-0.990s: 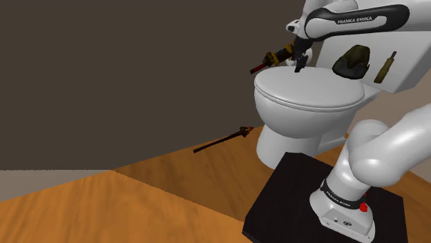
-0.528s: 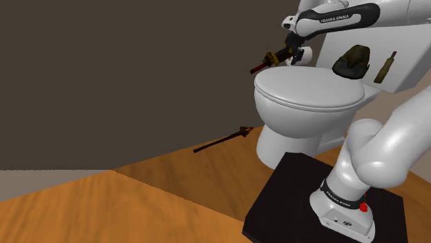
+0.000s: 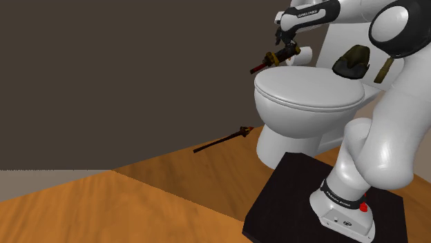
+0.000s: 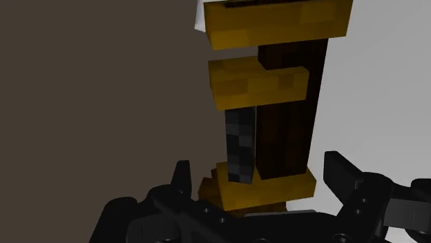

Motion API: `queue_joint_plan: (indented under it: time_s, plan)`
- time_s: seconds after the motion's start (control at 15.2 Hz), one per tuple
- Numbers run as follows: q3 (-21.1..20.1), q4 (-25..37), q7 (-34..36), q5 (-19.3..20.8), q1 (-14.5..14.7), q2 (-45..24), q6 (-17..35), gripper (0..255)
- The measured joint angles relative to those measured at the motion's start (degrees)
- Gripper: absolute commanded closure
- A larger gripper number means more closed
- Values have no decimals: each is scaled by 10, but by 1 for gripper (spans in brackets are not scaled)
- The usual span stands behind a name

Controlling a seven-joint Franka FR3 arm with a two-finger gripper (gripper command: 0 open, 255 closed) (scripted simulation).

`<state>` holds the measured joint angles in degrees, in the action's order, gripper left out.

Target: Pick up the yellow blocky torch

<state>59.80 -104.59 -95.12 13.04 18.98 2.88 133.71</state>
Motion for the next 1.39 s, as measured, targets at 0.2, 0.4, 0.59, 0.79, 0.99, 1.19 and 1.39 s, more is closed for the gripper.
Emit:
queue_joint_plan:
  time_s: [0.2,0.4,0.59,0.79,0.99,1.19,1.39]
  plan:
    - [4,-14,-9,-9,-1,-8,22,0]
    - [8,-36,-13,-15,-2,-17,50,0]
    - [7,-44,-8,-12,-2,-15,57,255]
    - [6,-45,-7,-10,-2,-14,59,255]
    - [7,-45,-7,-10,-2,-14,59,255]
    - [7,-45,-8,-12,-2,-15,59,255]
    - [7,-32,-12,-14,-2,-15,43,255]
